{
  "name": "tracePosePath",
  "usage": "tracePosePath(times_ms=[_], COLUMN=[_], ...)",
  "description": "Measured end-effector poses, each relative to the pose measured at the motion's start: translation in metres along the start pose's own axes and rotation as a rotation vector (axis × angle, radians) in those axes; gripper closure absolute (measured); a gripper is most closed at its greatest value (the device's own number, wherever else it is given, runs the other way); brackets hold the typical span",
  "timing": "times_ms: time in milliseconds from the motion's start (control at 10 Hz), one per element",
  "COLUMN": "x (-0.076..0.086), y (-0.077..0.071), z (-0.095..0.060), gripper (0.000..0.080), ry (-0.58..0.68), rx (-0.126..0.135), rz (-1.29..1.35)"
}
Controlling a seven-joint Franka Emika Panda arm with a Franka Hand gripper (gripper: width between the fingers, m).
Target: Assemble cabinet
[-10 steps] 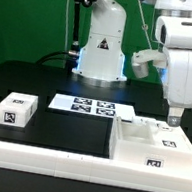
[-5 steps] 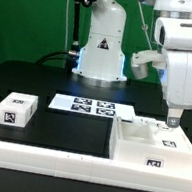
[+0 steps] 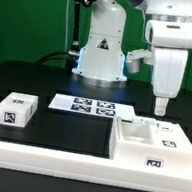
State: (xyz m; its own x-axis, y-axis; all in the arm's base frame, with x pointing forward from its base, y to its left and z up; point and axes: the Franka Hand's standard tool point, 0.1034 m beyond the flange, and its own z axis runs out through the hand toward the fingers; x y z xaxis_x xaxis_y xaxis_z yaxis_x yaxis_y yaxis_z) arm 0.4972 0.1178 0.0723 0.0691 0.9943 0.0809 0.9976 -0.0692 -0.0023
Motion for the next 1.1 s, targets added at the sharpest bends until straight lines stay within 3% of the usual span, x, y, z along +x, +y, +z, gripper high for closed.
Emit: tracePosePath(times_ms=[400, 700, 1100], x=[0.0, -0.008, -0.007], y=[-0.004, -0.046, -0.064], z=[0.002, 0.012, 0.041], gripper=[0.0151, 0.0151, 0.0151], ry=[0.0, -0.012, 0.02], rx=[0.001, 0.019, 0.036], rz=[-0.002, -0.016, -0.007])
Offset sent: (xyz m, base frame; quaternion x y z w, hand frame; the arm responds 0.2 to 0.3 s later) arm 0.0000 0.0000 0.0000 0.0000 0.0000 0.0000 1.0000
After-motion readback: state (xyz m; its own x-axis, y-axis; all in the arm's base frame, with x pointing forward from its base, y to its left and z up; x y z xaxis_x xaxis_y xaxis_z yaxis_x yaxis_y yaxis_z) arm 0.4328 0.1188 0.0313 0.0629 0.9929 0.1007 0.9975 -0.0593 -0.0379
